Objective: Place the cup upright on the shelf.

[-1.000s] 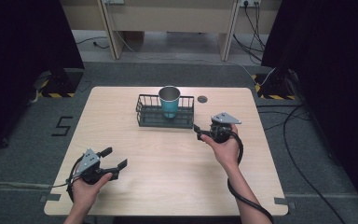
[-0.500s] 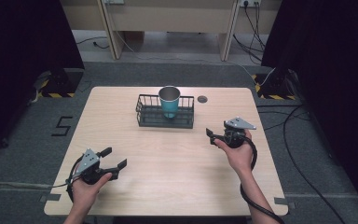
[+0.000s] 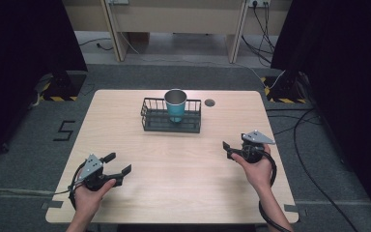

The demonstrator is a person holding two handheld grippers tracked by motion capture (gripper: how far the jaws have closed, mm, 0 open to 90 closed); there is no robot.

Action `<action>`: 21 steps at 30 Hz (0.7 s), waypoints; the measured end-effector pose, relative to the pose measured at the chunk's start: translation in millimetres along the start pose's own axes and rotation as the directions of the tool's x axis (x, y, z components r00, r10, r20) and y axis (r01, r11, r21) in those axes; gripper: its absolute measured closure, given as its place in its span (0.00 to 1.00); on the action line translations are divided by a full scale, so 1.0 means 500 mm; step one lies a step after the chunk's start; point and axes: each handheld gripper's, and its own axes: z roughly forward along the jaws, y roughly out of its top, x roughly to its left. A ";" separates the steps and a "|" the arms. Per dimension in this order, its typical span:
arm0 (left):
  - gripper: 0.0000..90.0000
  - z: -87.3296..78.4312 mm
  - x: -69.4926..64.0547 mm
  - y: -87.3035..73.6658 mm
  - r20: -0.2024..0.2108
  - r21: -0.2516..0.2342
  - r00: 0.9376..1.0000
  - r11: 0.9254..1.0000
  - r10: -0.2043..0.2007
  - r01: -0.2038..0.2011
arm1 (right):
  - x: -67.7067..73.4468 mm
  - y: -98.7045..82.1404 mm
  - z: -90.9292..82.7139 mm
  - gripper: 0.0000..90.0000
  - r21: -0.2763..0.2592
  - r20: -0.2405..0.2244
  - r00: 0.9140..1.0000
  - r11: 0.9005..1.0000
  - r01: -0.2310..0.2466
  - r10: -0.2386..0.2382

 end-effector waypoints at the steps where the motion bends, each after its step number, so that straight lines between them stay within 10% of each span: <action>1: 0.18 0.000 0.000 0.000 0.000 0.001 1.000 1.000 0.000 0.000 | -0.002 -0.005 -0.005 0.19 -0.003 0.004 1.000 1.000 -0.002 0.002; 21: 0.18 0.001 0.000 -0.002 -0.006 0.006 1.000 1.000 -0.001 0.001 | -0.025 -0.093 -0.077 0.19 -0.005 0.035 0.998 0.999 -0.045 0.046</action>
